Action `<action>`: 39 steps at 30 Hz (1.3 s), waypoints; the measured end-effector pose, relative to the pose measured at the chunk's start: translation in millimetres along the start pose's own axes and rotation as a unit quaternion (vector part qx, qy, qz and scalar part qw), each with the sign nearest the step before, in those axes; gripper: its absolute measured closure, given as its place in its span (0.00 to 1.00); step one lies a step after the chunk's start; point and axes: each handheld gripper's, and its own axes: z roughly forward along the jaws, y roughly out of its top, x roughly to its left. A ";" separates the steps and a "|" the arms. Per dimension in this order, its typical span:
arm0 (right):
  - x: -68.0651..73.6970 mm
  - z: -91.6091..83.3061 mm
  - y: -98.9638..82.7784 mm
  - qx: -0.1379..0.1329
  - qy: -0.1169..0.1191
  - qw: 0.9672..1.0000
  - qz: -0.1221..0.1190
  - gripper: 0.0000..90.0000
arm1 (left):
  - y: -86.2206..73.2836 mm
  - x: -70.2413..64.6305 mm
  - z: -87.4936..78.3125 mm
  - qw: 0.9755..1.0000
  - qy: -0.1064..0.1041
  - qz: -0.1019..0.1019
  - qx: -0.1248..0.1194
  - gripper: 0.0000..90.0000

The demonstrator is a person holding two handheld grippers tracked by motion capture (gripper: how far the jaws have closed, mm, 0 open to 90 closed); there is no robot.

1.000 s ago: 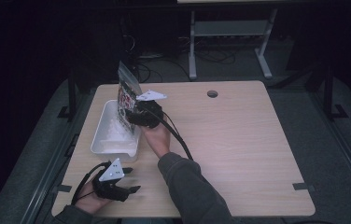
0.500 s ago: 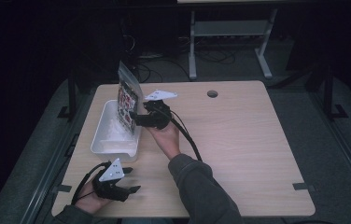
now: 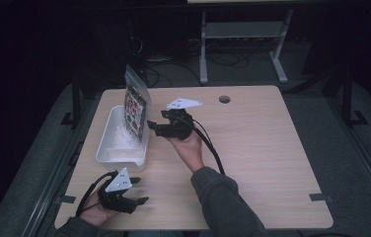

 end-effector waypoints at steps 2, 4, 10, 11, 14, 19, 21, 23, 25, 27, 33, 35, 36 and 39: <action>-1.7 -4.3 -2.3 -0.001 0.001 1.000 0.001 0.36 | 0.0 0.0 0.1 1.000 0.000 0.000 0.000 0.33; -3.7 -8.4 -5.5 -0.001 0.001 1.000 0.003 0.36 | 0.0 -0.1 0.2 1.000 0.000 0.000 0.000 0.33; -12.1 -20.7 -14.7 0.000 0.000 1.000 0.009 0.36 | 0.0 0.0 0.8 1.000 -0.002 0.000 0.002 0.32; -13.2 -22.8 -15.8 0.001 0.000 1.000 0.010 0.35 | 0.0 0.2 1.1 1.000 -0.003 0.000 0.003 0.33; -16.0 -29.0 -17.3 0.002 -0.004 1.000 0.009 0.35 | 0.0 0.2 1.8 1.000 -0.002 -0.001 0.004 0.33; -19.3 -39.9 -17.6 0.001 -0.004 1.000 0.006 0.33 | 0.0 0.7 1.4 1.000 -0.002 -0.001 0.004 0.33; -20.3 -45.5 -18.5 0.001 -0.007 1.000 0.007 0.33 | 0.0 0.4 1.9 1.000 -0.002 -0.002 0.003 0.32; -22.2 -51.0 -20.1 0.000 -0.008 1.000 0.008 0.32 | 0.2 0.4 2.1 1.000 0.000 -0.001 0.006 0.32; -24.6 -56.5 -22.0 0.001 -0.008 1.000 0.011 0.32 | 0.1 0.6 2.2 1.000 0.001 -0.002 0.006 0.32; -27.7 -61.9 -24.2 0.000 -0.009 1.000 0.014 0.32 | 0.2 0.9 2.1 1.000 0.001 -0.002 0.005 0.32; -40.4 -76.5 -33.9 -0.008 -0.010 0.999 0.040 0.31 | 0.2 -0.1 2.0 1.000 0.002 -0.002 0.003 0.32; -43.5 -80.3 -37.1 -0.008 -0.015 0.999 0.041 0.30 | 0.3 -0.3 1.8 1.000 0.002 -0.001 0.002 0.32; -44.5 -81.6 -38.1 -0.007 -0.016 0.999 0.041 0.29 | 0.3 -0.3 1.8 1.000 0.002 -0.002 0.002 0.32; -47.3 -86.9 -42.2 -0.005 -0.020 0.999 0.041 0.29 | 0.1 -0.1 2.2 1.000 0.002 -0.002 0.004 0.32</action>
